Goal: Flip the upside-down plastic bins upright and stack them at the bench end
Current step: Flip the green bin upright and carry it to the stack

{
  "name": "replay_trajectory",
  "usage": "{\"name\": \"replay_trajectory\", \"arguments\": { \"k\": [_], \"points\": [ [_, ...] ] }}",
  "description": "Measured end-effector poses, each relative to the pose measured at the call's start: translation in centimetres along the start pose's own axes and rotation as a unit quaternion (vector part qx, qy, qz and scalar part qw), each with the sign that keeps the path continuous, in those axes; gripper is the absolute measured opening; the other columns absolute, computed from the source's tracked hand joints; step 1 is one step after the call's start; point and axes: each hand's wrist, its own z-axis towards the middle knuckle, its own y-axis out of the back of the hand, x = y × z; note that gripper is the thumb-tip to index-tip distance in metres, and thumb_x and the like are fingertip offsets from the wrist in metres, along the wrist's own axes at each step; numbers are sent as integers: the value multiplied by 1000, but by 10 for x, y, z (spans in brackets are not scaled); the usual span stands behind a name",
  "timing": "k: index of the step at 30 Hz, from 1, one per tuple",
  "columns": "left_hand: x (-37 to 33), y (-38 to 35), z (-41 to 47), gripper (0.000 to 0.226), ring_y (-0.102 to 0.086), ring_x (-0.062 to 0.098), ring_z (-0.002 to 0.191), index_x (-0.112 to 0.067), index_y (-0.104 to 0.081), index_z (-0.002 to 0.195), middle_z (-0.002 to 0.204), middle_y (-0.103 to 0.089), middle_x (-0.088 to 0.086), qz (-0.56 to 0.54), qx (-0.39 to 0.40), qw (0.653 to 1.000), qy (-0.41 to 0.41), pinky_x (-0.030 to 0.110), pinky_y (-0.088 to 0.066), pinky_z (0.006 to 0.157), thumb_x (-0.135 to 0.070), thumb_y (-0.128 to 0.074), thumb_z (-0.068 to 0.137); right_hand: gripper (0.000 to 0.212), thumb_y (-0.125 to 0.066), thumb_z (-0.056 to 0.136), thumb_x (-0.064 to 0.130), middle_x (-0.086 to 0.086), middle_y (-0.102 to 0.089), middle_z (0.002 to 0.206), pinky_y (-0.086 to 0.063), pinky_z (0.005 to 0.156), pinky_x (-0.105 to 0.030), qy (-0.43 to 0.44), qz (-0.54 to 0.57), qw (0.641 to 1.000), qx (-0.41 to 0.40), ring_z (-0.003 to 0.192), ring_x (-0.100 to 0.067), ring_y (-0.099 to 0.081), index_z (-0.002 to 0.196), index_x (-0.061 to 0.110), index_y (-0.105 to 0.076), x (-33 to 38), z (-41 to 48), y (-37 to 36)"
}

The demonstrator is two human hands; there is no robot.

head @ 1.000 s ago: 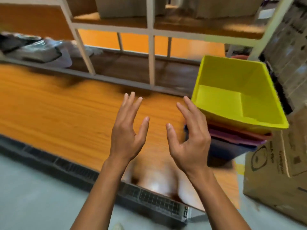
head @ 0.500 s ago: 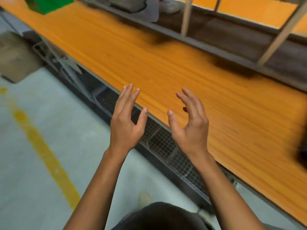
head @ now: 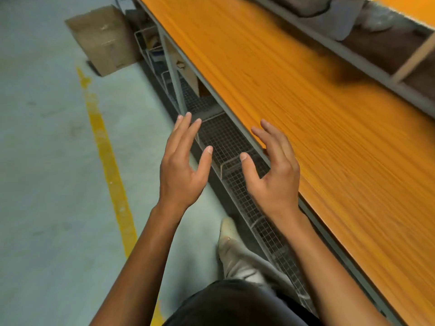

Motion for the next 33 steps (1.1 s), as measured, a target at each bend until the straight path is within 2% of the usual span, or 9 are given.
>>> {"name": "replay_trajectory", "arguments": {
  "k": [16,20,26,33],
  "points": [
    [151,10,238,50,-34,20,147,-6,-51,142,152,-45,12,64,-80,992,78,20,-25,119,-17,-60,95,47,-62,91,25,-11,-52,143,-51,96,-49,43,57,995,74,133,-23,-50,134,8,-57,-39,261,-186],
    [191,10,274,49,-35,22,146,-3,-52,140,151,-47,12,61,-92,990,91,26,-29,119,-16,-60,94,46,-62,91,23,-10,-53,143,-52,95,-50,31,71,994,77,132,-23,-51,134,8,-57,-47,307,-227],
    [274,15,337,48,-37,24,145,-3,-53,139,150,-48,13,59,-100,989,96,24,-29,119,-15,-60,93,47,-62,90,24,-12,-52,143,-50,98,-49,37,60,993,93,134,-23,-49,133,7,-57,-49,367,-315],
    [392,44,463,48,-36,22,146,-3,-52,141,151,-47,13,50,-92,992,68,24,-28,119,-17,-59,95,46,-64,90,20,-12,-51,144,-48,102,-47,43,47,995,78,134,-23,-48,134,9,-56,-33,470,-435]
  ]
}}
